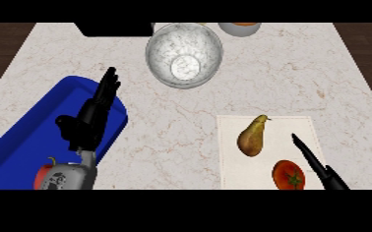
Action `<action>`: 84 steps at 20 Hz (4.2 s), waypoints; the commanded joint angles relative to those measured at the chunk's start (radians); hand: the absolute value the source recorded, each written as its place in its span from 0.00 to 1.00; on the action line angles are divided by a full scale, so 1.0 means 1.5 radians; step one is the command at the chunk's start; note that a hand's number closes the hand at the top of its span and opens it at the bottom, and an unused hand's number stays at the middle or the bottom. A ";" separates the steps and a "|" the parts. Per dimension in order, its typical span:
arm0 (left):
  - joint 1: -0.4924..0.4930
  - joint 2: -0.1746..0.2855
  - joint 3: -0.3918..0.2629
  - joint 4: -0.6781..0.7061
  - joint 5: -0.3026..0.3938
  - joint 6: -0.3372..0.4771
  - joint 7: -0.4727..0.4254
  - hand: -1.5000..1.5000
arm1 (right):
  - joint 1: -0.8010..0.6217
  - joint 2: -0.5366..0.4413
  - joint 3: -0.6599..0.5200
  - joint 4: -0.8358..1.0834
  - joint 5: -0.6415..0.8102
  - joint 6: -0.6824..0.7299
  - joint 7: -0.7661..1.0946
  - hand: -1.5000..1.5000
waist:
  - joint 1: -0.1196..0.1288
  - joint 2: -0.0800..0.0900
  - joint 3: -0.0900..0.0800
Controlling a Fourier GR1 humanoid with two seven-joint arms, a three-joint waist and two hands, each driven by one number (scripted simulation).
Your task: Pick the tomato from the placemat and place it in the bowl
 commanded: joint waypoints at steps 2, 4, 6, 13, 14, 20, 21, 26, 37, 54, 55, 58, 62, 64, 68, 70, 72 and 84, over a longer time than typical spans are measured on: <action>0.000 0.002 0.027 0.010 0.005 -0.021 -0.018 0.50 | 0.001 0.030 0.033 0.009 0.047 -0.011 0.007 0.00 | -0.001 0.000 0.000; 0.000 0.000 0.030 0.009 -0.002 -0.028 -0.014 0.50 | -0.006 0.009 0.009 -0.008 0.023 0.031 0.008 0.00 | -0.001 0.000 0.000; -0.013 -0.011 0.016 0.019 -0.007 -0.011 -0.008 0.50 | -0.045 0.012 0.057 0.084 0.118 -0.046 -0.081 1.00 | 0.002 0.001 0.000; 0.046 0.010 0.026 -0.064 -0.001 -0.031 0.028 0.50 | -0.031 0.010 0.071 0.097 0.150 -0.070 -0.147 1.00 | 0.003 -0.001 0.000; 0.006 -0.016 0.007 -0.039 -0.028 -0.007 0.034 0.50 | -0.022 0.017 0.074 0.105 0.151 -0.077 -0.160 1.00 | 0.000 0.000 0.000; -0.004 -0.020 0.000 -0.005 -0.019 -0.023 0.012 0.50 | -0.126 0.174 0.316 0.007 0.225 -0.028 0.179 1.00 | 0.035 0.004 -0.002; -0.032 -0.011 0.010 0.003 -0.014 -0.029 0.028 0.50 | -0.150 0.175 0.350 0.016 0.213 -0.023 0.212 1.00 | 0.044 0.008 -0.002; -0.024 -0.034 -0.008 0.012 -0.035 -0.008 0.008 0.50 | -0.288 0.178 0.505 -0.020 0.058 -0.132 0.387 1.00 | 0.032 0.003 0.000; -0.006 -0.026 0.012 -0.002 -0.022 -0.013 0.011 0.50 | -0.561 0.179 0.637 -0.134 0.088 -0.431 0.606 1.00 | 0.014 -0.002 -0.001; -0.024 -0.017 0.024 0.000 -0.024 -0.025 0.028 0.50 | -0.998 0.179 0.430 0.049 0.030 -0.389 0.893 1.00 | 0.013 0.000 0.000; -0.031 -0.006 0.047 0.021 -0.003 -0.041 0.011 0.50 | -1.052 0.179 0.413 0.084 0.004 -0.398 0.910 1.00 | 0.017 0.001 -0.001; -0.022 -0.027 0.008 -0.005 -0.038 -0.019 0.025 0.50 | -1.090 0.179 0.372 0.153 -0.020 -0.371 0.883 1.00 | 0.018 0.002 -0.001; -0.021 -0.024 0.029 0.026 -0.024 -0.026 -0.010 0.50 | -1.073 0.168 0.371 0.268 0.043 -0.339 0.816 1.00 | 0.015 0.005 -0.001; -0.034 -0.030 0.022 -0.001 -0.027 -0.018 0.025 0.50 | -1.053 0.165 0.408 0.317 0.086 -0.346 0.792 1.00 | 0.017 0.005 -0.001; -0.041 -0.031 0.027 0.033 -0.031 -0.021 0.007 0.50 | -1.064 0.156 0.374 0.398 0.102 -0.334 0.734 1.00 | 0.013 0.005 -0.001; -0.037 -0.017 0.037 0.005 -0.010 -0.041 0.032 0.50 | -1.088 0.178 0.354 0.463 0.109 -0.353 0.723 1.00 | 0.019 0.005 -0.001; -0.044 -0.022 0.041 0.013 -0.007 -0.037 0.027 0.50 | -1.044 0.146 0.325 0.482 0.099 -0.364 0.639 1.00 | 0.016 0.005 0.000; -0.035 -0.025 0.021 -0.010 -0.030 -0.036 0.033 0.50 | -1.018 0.141 0.233 0.731 0.072 -0.353 0.419 1.00 | 0.028 0.011 0.000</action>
